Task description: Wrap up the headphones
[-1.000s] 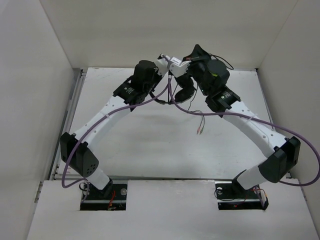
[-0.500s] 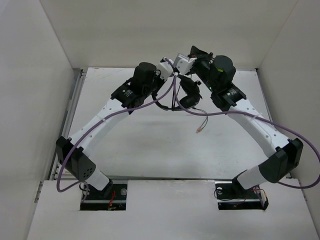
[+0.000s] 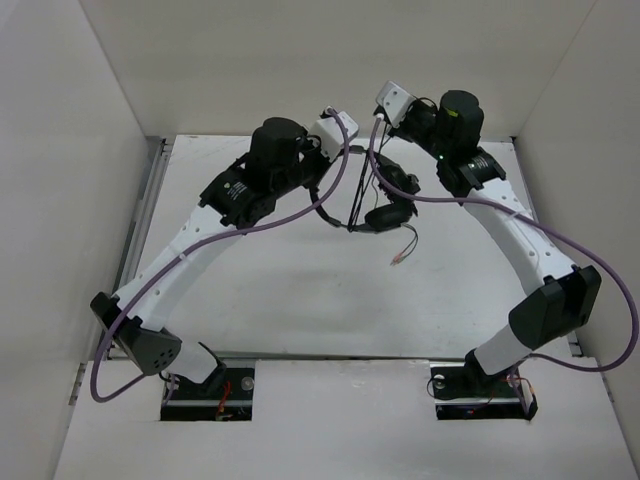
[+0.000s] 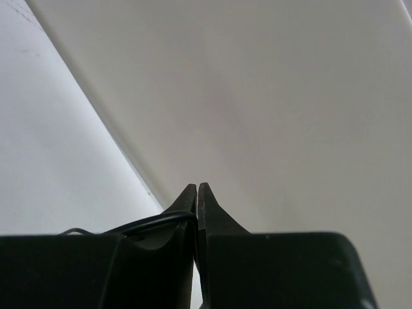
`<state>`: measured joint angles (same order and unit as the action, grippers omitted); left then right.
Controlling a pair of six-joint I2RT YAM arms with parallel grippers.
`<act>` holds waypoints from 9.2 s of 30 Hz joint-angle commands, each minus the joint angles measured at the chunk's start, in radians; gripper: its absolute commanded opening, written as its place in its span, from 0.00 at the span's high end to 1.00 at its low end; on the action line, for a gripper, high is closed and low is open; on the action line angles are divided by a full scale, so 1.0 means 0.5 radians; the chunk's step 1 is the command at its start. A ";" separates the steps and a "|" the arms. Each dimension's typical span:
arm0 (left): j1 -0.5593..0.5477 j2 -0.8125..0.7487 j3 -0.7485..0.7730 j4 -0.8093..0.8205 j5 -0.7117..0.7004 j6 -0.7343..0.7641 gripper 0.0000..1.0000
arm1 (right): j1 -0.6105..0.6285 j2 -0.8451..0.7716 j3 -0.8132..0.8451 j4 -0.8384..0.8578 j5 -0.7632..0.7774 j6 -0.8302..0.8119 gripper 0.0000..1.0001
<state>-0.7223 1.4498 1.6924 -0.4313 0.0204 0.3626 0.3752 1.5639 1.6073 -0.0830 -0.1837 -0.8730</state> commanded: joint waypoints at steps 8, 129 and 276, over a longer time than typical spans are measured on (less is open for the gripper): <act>-0.140 -0.007 0.183 -0.279 0.367 -0.032 1.00 | -0.065 0.072 0.286 0.105 -0.053 0.322 0.90; 0.974 0.423 0.781 1.286 -1.056 0.131 1.00 | 1.598 -0.066 0.215 -0.794 0.751 -0.067 1.00; 0.342 0.331 1.662 0.393 -0.117 -0.296 1.00 | 0.448 0.189 -1.064 1.826 -1.437 3.090 0.73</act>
<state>-0.5739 1.6684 2.5416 -0.4191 0.0696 0.2001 0.5812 1.7020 1.0775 0.7849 -0.8619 0.7010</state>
